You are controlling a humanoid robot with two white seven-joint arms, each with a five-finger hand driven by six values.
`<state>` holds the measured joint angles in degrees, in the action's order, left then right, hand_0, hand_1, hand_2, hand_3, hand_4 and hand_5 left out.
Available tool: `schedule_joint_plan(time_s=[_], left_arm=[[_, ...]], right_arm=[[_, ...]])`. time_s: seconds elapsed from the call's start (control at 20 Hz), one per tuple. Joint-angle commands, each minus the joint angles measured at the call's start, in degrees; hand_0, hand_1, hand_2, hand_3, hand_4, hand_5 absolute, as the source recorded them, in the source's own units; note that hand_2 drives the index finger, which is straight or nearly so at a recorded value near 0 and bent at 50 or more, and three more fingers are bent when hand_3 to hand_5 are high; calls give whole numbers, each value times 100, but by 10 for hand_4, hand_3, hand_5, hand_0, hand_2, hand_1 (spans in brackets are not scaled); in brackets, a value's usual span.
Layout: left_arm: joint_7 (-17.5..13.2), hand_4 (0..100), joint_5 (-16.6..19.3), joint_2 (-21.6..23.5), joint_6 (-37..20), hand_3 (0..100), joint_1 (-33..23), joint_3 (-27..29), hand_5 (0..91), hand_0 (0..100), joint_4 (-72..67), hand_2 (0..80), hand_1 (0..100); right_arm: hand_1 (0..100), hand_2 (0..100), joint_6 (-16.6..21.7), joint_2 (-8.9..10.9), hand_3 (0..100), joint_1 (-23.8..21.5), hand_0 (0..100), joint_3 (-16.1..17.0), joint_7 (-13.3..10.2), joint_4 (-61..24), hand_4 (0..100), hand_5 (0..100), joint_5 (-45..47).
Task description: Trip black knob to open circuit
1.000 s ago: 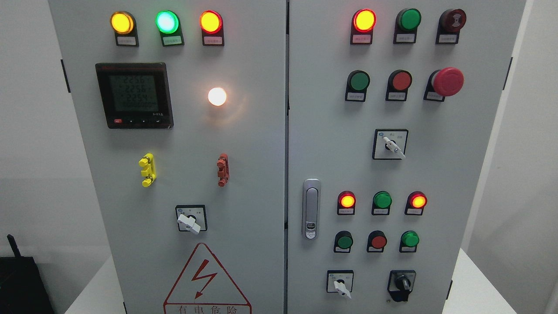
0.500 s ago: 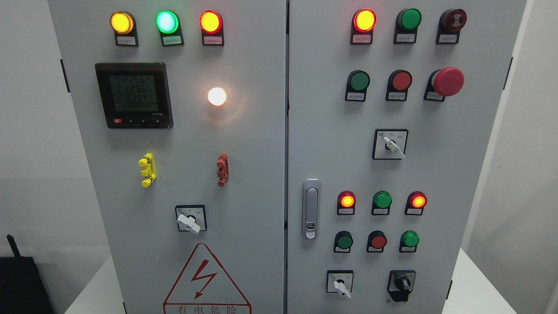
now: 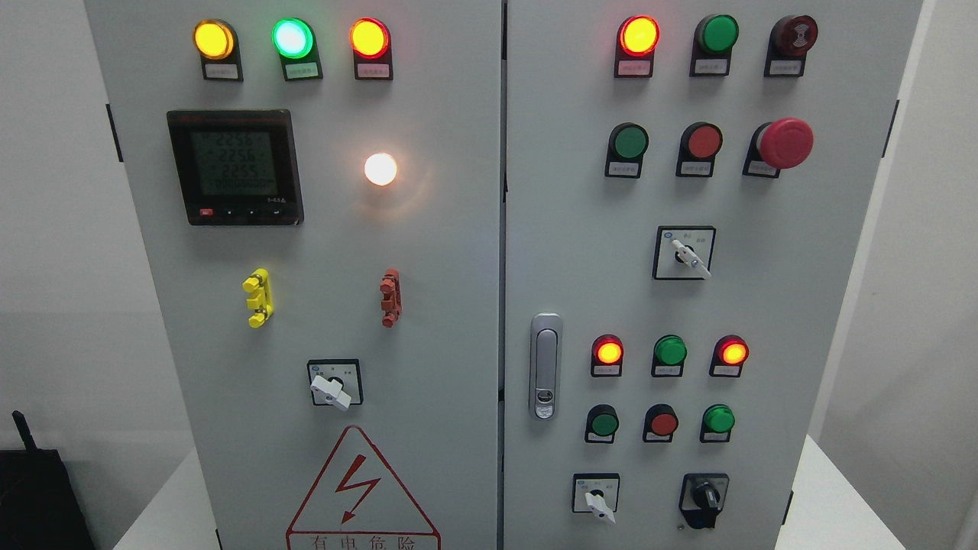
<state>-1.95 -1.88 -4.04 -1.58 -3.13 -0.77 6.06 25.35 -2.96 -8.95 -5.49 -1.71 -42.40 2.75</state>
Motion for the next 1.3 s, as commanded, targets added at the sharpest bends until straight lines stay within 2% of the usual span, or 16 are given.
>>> schedule_joint_plan(time_s=[0.0, 0.1, 0.35, 0.7, 1.0, 1.25], left_arm=[[1, 0, -14, -9, -9, 0, 23, 7, 0, 120, 1, 0, 389], [1, 0, -14, -9, -9, 0, 14, 7, 0, 120, 1, 0, 389], [1, 0, -14, -9, -9, 0, 23, 7, 0, 120, 1, 0, 389], [1, 0, -14, -9, -9, 0, 14, 7, 0, 120, 1, 0, 389], [1, 0, -14, -9, -9, 0, 14, 7, 0, 120, 1, 0, 389], [1, 0, -14, -9, -9, 0, 23, 7, 0, 120, 1, 0, 389]], right_arm=[[684, 0, 93, 6, 850, -10, 216, 22, -66, -312, 719, 543, 24], [705, 0, 111, 6, 852, -63, 252, 22, -93, -540, 731, 558, 24], [793, 0, 523, 6, 851, -107, 475, 22, -146, -919, 724, 581, 24], [861, 0, 963, -3, 871, -133, 587, 22, -207, -1560, 748, 651, 24], [907, 0, 946, -20, 891, -414, 664, 22, -207, -2605, 763, 674, 24], [924, 0, 937, -29, 893, -503, 710, 22, -207, -3055, 768, 675, 24]])
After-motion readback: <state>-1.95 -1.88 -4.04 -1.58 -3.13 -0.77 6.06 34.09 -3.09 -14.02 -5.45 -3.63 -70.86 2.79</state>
